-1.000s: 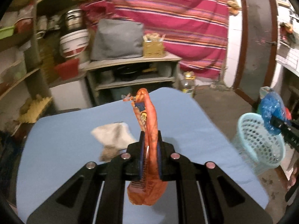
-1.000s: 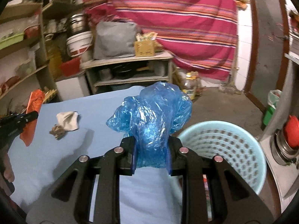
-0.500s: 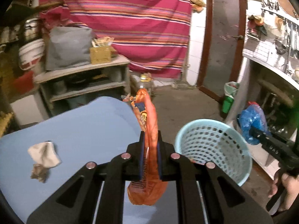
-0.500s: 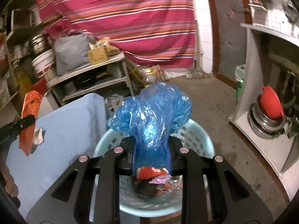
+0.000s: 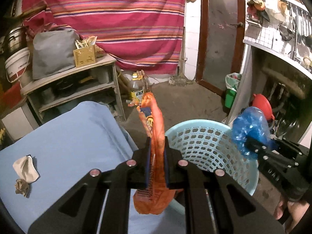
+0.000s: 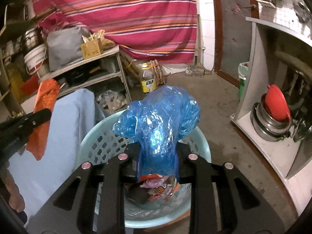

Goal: Collect trash
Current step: 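Carry both bags to the basket and open the right tool to drop the blue bag, then lower the orange chip bag into the basket and open the left tool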

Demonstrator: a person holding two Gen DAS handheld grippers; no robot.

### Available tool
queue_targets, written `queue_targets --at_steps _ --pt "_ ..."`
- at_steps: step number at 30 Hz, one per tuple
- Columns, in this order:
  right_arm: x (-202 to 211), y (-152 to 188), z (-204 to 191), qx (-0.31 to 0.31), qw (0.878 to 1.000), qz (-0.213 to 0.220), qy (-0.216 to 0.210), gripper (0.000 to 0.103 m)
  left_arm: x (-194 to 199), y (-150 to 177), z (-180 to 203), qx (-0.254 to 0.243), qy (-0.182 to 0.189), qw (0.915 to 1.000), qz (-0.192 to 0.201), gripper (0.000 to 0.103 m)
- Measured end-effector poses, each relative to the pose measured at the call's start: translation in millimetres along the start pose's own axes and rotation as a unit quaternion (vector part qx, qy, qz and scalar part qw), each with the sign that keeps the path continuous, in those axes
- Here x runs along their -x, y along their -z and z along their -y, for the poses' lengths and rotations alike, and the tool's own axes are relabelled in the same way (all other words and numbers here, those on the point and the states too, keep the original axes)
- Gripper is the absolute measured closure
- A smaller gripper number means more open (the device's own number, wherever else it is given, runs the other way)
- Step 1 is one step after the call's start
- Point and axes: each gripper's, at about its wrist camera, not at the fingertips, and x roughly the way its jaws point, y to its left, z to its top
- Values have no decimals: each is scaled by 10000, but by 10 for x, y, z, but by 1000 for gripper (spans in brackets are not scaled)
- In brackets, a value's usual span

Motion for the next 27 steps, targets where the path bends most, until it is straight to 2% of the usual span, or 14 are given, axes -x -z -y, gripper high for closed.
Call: queue_targets --at_steps 4,6,8,15,20,27 --pt "-69 -26 -51 64 10000 -8 -31 72 -37 -21 37 12 48 10000 -15 91" --pt "-77 -37 -56 85 10000 -1 -29 64 -40 -36 57 4 51 10000 -1 91" --pt "-64 -47 -40 77 10000 41 -11 51 -59 -63 83 6 84 10000 -3 91" --pt "29 -42 120 -122 9998 149 -82 31 -131 -146 193 16 220 9997 47 91" --pt "118 -50 258 -243 9991 296 177 17 -254 -198 287 62 419 9991 -12 91" --pt "171 -52 492 -530 9976 365 258 15 -433 -238 388 61 659 9975 -240 86"
